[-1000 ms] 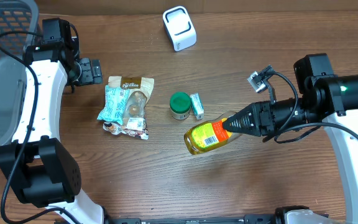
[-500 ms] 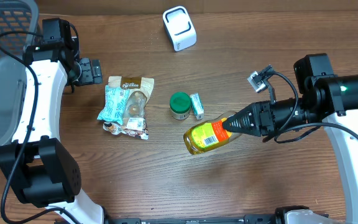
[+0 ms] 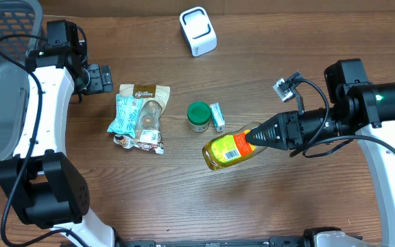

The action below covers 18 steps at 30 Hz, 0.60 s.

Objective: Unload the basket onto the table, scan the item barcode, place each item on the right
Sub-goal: 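Lift the yellow bottle and carry it toward the white scanner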

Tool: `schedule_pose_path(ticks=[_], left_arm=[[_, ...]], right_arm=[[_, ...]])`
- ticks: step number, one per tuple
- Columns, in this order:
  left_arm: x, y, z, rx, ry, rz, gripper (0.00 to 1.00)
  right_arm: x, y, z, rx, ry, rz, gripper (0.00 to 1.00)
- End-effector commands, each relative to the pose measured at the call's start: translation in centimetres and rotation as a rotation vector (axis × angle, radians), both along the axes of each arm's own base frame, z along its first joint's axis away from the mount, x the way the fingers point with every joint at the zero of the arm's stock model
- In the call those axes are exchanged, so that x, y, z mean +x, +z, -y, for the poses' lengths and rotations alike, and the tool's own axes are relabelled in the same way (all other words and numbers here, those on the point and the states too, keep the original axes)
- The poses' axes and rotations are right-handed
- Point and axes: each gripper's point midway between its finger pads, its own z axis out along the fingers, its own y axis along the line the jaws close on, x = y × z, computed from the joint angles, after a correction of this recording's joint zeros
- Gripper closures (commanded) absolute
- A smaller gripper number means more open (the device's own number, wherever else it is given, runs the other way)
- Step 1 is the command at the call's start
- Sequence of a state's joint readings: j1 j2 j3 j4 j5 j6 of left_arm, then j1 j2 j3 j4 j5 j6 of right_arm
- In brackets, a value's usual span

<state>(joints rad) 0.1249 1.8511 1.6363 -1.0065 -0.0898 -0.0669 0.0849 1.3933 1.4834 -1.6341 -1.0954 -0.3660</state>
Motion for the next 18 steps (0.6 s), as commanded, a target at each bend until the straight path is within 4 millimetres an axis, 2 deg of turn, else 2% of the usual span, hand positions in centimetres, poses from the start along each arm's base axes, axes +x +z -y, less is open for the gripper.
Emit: schedule_pose_path(ticks=[1, 3, 8, 13, 15, 18], left_arm=[[0.3, 1.4, 0.1, 0.006, -0.021, 0.035, 0.00], [0.4, 1.4, 0.1, 0.006, -0.021, 0.035, 0.00], [0.4, 1.4, 0.1, 0.006, -0.021, 0.035, 0.00], [0.4, 1.4, 0.1, 0.006, -0.021, 0.035, 0.00], [0.4, 1.4, 0.1, 0.006, -0.021, 0.035, 0.01], [0.4, 1.4, 0.1, 0.006, -0.021, 0.035, 0.00]], right_arm=[[0.0, 1.6, -0.2, 0.054, 0.002, 0.038, 0.76], [0.2, 1.5, -0.2, 0.045, 0.002, 0.054, 0.76], [2.7, -1.4, 1.4, -0.150, -0.031, 0.176, 0.79], [4.6, -2.6, 2.2, -0.237, -0.079, 0.219, 0.79], [6.2, -3.1, 3.0, -0.297, -0.157, 0.208, 0.80], [9.5, -4.3, 5.5, -0.445, -0.395, 0.149, 0.82]])
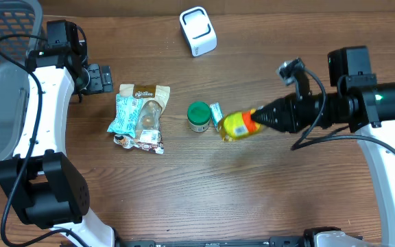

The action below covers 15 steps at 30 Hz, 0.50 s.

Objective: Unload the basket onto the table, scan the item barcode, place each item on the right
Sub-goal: 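Lift the yellow bottle and carry it toward the white scanner, then hold the yellow bottle in front of the white scanner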

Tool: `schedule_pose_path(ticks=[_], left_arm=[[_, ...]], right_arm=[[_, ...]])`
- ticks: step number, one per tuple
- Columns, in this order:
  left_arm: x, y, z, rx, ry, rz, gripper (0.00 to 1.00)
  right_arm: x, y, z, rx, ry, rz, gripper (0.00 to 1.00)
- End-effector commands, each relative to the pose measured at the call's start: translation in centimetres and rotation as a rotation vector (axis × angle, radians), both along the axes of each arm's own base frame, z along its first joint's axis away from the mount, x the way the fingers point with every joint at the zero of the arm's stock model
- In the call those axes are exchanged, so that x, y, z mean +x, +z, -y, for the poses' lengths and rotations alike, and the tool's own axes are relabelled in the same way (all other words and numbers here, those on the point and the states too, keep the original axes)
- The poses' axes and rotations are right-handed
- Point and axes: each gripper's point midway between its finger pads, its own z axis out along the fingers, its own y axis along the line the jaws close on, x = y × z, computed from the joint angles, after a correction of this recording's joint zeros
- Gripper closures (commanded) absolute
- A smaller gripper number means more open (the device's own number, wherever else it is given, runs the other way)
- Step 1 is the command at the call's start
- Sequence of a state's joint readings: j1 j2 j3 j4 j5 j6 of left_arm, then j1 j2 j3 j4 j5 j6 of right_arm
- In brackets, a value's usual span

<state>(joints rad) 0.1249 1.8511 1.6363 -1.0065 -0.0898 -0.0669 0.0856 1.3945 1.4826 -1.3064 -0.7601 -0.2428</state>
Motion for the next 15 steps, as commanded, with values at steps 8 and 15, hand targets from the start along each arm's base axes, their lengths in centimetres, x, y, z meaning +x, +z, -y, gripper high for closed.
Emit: schedule_pose_path(ticks=[8, 15], left_arm=[[0.4, 1.4, 0.2, 0.006, -0.022, 0.035, 0.01], [0.4, 1.4, 0.2, 0.006, -0.022, 0.035, 0.00]], right_arm=[[6.5, 2.2, 3.7, -0.238, -0.473, 0.063, 0.83], [10.4, 6.2, 2.7, -0.403, -0.537, 0.224, 0.82]])
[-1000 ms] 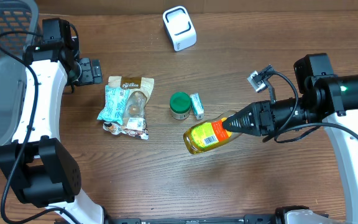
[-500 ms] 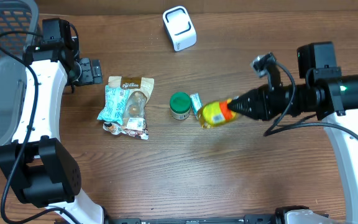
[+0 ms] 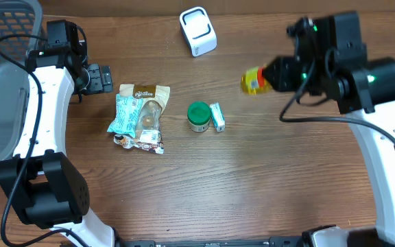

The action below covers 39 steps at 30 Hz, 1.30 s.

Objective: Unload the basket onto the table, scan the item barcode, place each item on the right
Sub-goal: 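Hold the yellow bottle in front of the white scanner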

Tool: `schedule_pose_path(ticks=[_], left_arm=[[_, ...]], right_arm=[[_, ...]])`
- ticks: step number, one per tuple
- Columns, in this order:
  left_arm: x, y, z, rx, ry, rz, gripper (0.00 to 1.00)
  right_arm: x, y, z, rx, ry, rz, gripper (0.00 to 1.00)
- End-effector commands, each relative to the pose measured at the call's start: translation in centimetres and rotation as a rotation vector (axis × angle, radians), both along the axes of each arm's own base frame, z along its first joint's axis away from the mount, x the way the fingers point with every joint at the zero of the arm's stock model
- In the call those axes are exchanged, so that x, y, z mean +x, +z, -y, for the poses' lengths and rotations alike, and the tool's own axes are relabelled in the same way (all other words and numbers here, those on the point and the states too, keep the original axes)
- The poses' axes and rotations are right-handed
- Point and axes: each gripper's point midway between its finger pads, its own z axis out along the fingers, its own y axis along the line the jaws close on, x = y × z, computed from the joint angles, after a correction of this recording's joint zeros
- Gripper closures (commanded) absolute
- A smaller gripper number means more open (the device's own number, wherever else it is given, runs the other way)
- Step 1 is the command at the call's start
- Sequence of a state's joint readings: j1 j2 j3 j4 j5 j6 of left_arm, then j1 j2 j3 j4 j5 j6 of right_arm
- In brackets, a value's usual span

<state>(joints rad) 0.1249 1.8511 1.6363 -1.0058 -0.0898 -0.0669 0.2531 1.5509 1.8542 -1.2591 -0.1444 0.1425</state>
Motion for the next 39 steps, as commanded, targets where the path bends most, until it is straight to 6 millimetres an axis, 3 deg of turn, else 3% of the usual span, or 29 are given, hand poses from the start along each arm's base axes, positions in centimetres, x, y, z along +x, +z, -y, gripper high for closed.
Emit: schedule_pose_path(ticks=[1, 11, 17, 20, 29, 39], left_arm=[[0.3, 1.4, 0.2, 0.006, -0.022, 0.035, 0.00], [0.3, 1.4, 0.2, 0.006, -0.022, 0.035, 0.00], [0.3, 1.4, 0.2, 0.006, -0.022, 0.034, 0.00], [0.3, 1.4, 0.2, 0.006, -0.022, 0.034, 0.00], [0.3, 1.4, 0.2, 0.006, -0.022, 0.035, 0.00], [0.3, 1.4, 0.2, 0.006, -0.022, 0.035, 0.00]], right_arm=[[2.7, 2.3, 0.2, -0.126, -0.088, 0.118, 0.82], [10.2, 2.5, -5.9, -0.435, 0.007, 0.425, 0.82], [13.6, -0.5, -9.0, -0.684, 0.134, 0.501, 0.82], [15.4, -3.0, -10.5, -0.811, 0.227, 0.517, 0.81], [19.7, -6.6, -12.3, -0.840, 0.145, 0.591, 0.81], [22.5, -9.6, -13.2, -0.862, 0.076, 0.648, 0.81]])
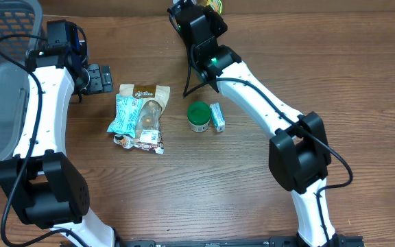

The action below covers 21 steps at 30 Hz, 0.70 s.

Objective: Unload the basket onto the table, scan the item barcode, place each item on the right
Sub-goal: 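Hold the yellow bottle in front of the white scanner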

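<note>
My right arm stretches across the table to the far top centre, its wrist over the spot by the back edge. The right gripper (208, 8) sits at the frame's top edge, mostly hidden by the wrist. A sliver of the yellow bottle (216, 5) shows beside it, apparently still in its grip. No scanner can be seen; the arm covers that area. My left gripper (101, 77) rests open at the far left, holding nothing.
A grey basket fills the left edge. A pile of snack packets (139, 116) lies left of centre. A green-lidded jar (198, 115) and a small green-and-white box (217, 116) stand mid-table, just under the right arm's forearm.
The right gripper with the yellow bottle has gone from the upper right of the table to the top centre, over where the white scanner stood. The scanner is now covered. The left arm is unchanged.
The right gripper first held the yellow bottle by its neck low over the table's middle, label up. Then the bottle was raised beside the jar and box, then carried at the upper right. Now it is at the back edge over the scanner's place.
</note>
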Tool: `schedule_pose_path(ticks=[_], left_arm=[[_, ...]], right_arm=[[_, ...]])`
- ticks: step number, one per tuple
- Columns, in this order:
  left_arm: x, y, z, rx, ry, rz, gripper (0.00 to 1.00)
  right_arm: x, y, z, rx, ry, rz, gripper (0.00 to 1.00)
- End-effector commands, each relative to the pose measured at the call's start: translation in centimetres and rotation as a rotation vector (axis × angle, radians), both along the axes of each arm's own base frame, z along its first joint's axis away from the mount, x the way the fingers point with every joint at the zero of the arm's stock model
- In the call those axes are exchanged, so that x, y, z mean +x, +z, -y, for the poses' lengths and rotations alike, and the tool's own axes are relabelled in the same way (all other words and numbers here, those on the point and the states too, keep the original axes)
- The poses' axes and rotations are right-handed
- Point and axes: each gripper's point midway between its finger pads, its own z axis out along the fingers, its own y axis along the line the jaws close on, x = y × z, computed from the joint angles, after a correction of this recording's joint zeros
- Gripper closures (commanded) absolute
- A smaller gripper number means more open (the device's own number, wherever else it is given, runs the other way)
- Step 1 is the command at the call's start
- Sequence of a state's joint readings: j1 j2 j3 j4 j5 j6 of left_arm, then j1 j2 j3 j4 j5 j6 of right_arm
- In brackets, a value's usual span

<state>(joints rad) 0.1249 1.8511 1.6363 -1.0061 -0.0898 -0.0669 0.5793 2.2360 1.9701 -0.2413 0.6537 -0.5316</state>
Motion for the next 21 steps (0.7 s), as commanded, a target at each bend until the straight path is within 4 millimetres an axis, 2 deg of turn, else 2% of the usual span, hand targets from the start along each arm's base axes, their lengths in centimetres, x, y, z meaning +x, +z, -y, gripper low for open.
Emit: schedule_pose_path(ticks=[1, 7, 21], left_arm=[[0.4, 1.4, 0.2, 0.006, -0.022, 0.035, 0.00], [0.4, 1.4, 0.2, 0.006, -0.022, 0.035, 0.00], [0.4, 1.4, 0.2, 0.006, -0.022, 0.035, 0.01]], right_arm=[[1.1, -0.4, 0.4, -0.032, -0.058, 0.046, 0.81], [2.0, -2.2, 0.2, -0.093, -0.057, 0.060, 0.80], [2.3, -2.1, 0.7, -0.062, -0.088, 0.082, 0.80]])
